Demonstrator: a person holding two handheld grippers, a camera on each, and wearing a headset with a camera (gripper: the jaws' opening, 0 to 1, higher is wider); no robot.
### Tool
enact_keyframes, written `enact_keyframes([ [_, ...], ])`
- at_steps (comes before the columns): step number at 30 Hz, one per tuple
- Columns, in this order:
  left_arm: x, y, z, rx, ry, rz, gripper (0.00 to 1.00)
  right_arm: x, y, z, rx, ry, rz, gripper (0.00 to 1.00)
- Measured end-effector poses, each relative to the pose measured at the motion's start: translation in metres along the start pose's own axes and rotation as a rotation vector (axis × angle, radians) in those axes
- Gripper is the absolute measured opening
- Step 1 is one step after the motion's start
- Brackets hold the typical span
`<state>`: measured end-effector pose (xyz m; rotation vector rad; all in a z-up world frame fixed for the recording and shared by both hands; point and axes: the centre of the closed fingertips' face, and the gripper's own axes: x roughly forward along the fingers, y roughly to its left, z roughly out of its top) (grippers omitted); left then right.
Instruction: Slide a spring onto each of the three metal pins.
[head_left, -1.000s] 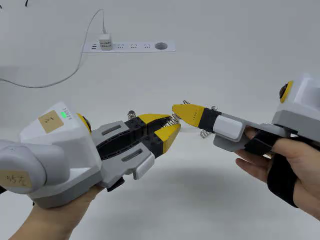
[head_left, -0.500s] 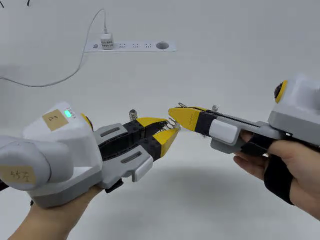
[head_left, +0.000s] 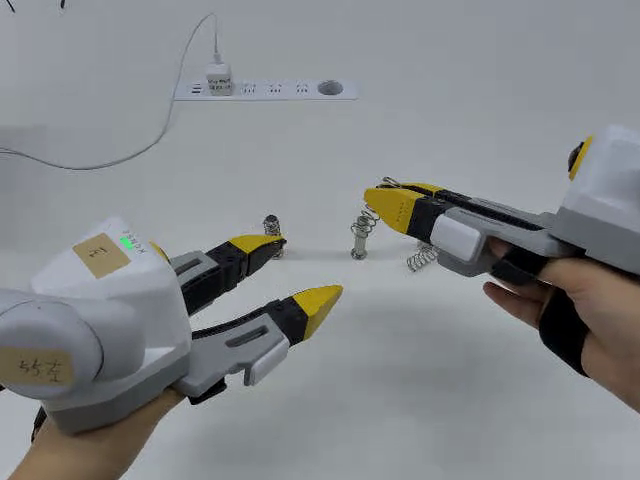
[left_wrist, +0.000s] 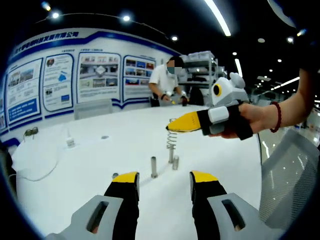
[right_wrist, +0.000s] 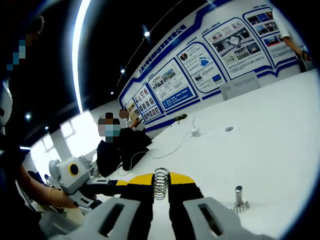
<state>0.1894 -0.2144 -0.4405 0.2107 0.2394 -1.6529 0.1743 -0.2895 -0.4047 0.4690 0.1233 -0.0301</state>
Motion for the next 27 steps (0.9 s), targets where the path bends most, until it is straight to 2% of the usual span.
enact_keyframes([
  [3,-0.003,0.005,-0.005,-0.010,0.013,0.021,0.46,0.002,-0.007,0.001,-0.025,-0.006,-0.022,0.11],
  [5,-0.004,0.008,-0.008,-0.010,0.023,0.037,0.49,0.004,-0.012,0.002,-0.092,-0.011,-0.041,0.11],
  [13,-0.007,0.018,-0.018,-0.023,0.049,0.090,0.61,0.011,-0.024,-0.002,-0.241,0.019,-0.077,0.11],
  [22,-0.008,0.024,-0.026,-0.047,0.066,0.113,0.74,0.023,-0.036,-0.006,-0.283,0.024,-0.103,0.12],
  [27,-0.008,0.025,-0.029,-0.056,0.078,0.117,0.77,0.029,-0.042,-0.011,-0.305,0.041,-0.109,0.12],
])
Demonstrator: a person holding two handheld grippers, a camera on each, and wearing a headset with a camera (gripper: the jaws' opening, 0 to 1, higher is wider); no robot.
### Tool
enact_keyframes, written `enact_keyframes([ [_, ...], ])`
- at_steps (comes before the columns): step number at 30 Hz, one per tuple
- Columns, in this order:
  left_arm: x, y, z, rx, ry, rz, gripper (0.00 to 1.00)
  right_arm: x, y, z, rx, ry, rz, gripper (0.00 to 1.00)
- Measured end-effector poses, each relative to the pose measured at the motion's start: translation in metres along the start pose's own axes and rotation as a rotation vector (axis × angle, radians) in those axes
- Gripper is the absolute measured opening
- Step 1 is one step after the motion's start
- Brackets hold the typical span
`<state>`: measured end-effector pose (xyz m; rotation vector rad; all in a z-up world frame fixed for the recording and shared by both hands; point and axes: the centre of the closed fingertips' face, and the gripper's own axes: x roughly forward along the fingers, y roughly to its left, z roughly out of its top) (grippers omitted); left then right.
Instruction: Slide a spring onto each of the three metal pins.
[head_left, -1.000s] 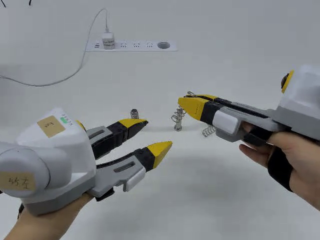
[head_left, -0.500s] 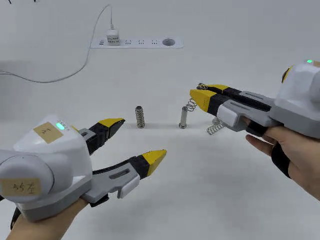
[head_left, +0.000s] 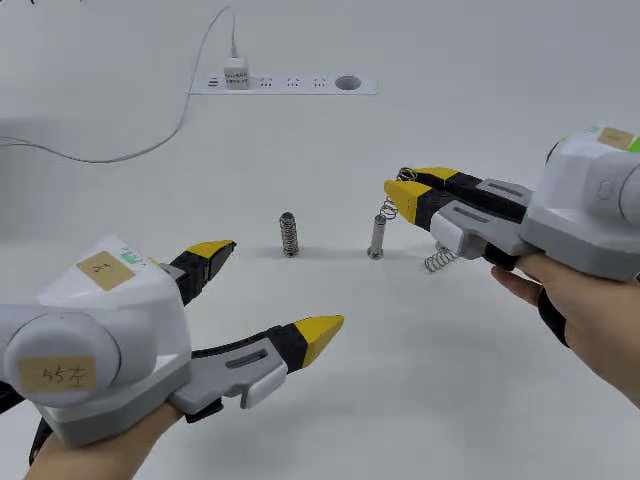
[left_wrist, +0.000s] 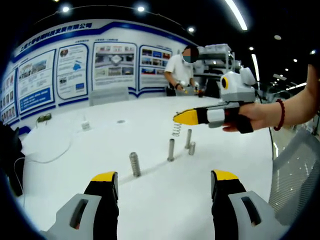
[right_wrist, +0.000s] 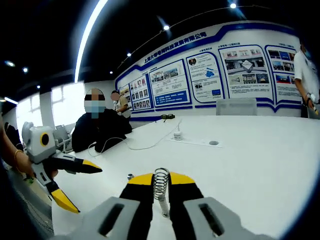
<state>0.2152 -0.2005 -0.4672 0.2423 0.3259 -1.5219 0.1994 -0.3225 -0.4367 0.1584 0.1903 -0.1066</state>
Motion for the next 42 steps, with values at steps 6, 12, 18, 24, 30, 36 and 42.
enact_keyframes([
  [6,0.000,0.001,-0.003,-0.009,0.009,0.004,0.78,0.007,-0.003,-0.007,-0.029,0.019,-0.004,0.12],
  [12,0.000,0.002,-0.004,-0.005,0.016,0.002,0.79,0.010,-0.001,-0.012,-0.058,0.035,-0.001,0.12],
  [18,0.000,0.002,-0.004,-0.004,0.017,0.001,0.79,0.013,0.002,-0.020,-0.099,0.061,-0.004,0.12],
  [24,-0.001,0.002,-0.004,-0.006,0.016,0.003,0.78,0.016,0.004,-0.027,-0.142,0.085,-0.010,0.12],
  [30,-0.002,0.003,-0.004,-0.006,0.017,0.005,0.78,0.019,0.002,-0.037,-0.165,0.112,-0.021,0.12],
  [36,-0.003,0.002,-0.005,-0.006,0.019,0.006,0.78,0.022,0.001,-0.045,-0.164,0.133,-0.027,0.12],
  [42,-0.003,0.002,-0.005,0.000,0.017,0.005,0.77,0.023,0.000,-0.053,-0.155,0.156,-0.035,0.12],
])
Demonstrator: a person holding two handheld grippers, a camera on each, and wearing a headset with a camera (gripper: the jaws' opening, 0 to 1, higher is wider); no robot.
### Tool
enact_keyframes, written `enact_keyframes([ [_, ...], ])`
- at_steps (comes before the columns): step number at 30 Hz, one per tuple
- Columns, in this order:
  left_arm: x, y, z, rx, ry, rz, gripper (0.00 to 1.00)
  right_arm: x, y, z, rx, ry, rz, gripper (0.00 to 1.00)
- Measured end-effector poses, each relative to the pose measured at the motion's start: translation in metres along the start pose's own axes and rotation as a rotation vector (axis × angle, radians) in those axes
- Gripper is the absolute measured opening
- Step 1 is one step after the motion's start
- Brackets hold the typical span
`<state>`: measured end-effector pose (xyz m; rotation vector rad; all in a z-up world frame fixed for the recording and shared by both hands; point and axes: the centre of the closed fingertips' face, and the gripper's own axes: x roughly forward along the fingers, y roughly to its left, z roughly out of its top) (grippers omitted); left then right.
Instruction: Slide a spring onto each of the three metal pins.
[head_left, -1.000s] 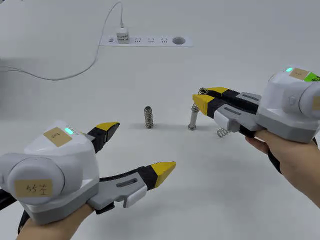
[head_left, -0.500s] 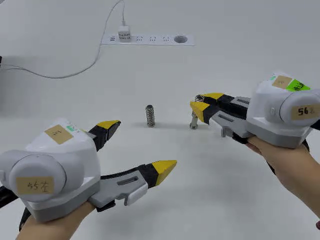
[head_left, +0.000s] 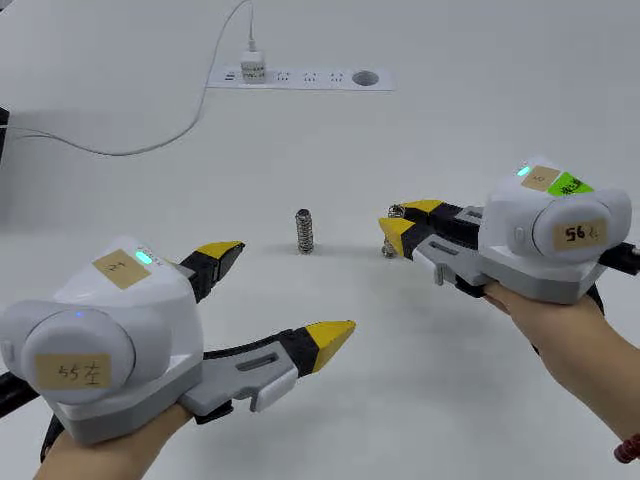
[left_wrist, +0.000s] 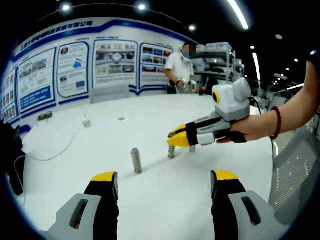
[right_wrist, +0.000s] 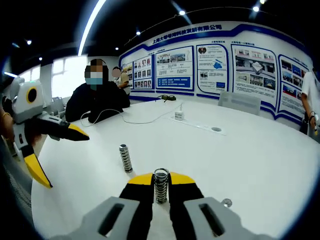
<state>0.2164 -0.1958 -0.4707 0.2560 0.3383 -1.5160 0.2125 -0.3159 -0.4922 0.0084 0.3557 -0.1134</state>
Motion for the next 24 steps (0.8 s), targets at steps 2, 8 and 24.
enact_keyframes([
  [2,0.000,-0.001,0.000,0.000,-0.001,-0.002,0.77,0.001,0.000,-0.002,0.003,0.008,0.000,0.12],
  [8,0.000,-0.001,0.001,0.002,-0.004,-0.005,0.76,0.001,0.000,-0.005,-0.001,0.023,-0.003,0.12],
  [24,0.007,-0.005,0.005,0.024,-0.008,-0.008,0.75,-0.012,0.000,0.008,0.083,-0.002,0.010,0.26],
])
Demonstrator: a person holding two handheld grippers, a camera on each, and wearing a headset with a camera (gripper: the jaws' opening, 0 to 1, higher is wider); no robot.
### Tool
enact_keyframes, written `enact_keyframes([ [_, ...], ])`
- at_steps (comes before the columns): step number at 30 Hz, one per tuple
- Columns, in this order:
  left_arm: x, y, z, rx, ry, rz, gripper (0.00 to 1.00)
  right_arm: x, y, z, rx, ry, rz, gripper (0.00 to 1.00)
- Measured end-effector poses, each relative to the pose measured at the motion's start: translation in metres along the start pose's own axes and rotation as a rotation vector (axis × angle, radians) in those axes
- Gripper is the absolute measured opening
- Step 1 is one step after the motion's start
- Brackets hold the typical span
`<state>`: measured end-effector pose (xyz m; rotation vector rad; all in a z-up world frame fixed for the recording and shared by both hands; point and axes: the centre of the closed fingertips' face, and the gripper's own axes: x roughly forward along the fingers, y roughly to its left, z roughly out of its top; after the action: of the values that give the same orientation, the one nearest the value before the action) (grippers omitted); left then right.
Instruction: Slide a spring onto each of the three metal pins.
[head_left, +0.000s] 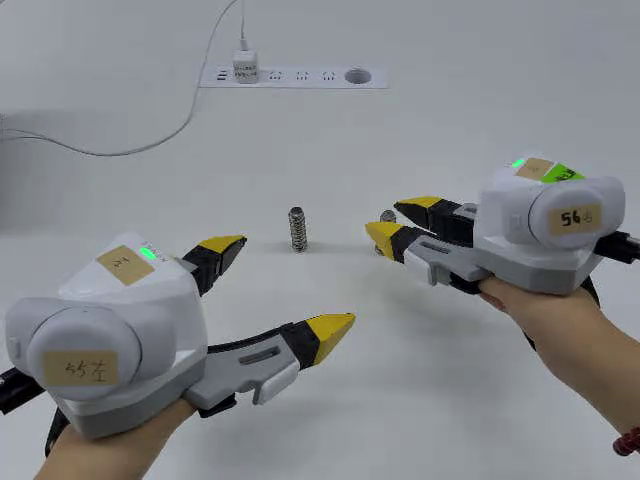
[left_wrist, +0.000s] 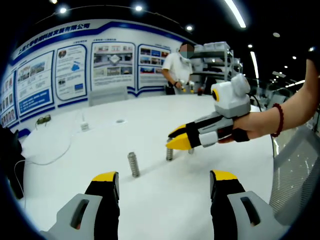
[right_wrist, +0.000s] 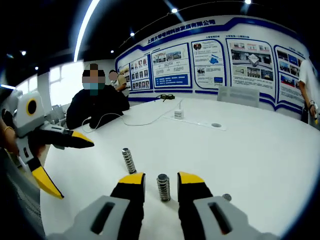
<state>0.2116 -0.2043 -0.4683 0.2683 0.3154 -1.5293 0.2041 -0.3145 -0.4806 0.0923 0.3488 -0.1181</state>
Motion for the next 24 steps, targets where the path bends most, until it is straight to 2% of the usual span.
enact_keyframes([
  [4,0.002,-0.005,0.002,0.007,-0.005,-0.015,0.74,-0.009,0.002,0.007,0.032,-0.008,-0.002,0.34],
  [6,0.003,-0.007,0.003,0.011,-0.006,-0.022,0.73,-0.014,0.000,0.010,0.035,-0.015,-0.004,0.34],
  [8,0.005,-0.010,0.003,0.016,-0.004,-0.031,0.72,-0.020,-0.002,0.012,0.068,-0.018,-0.008,0.38],
  [17,0.016,-0.025,0.007,0.051,-0.002,-0.084,0.66,-0.044,-0.009,0.018,0.089,-0.022,-0.034,0.44],
  [24,0.031,-0.040,0.011,0.075,0.003,-0.131,0.63,-0.065,-0.017,0.023,0.094,-0.033,-0.059,0.48],
])
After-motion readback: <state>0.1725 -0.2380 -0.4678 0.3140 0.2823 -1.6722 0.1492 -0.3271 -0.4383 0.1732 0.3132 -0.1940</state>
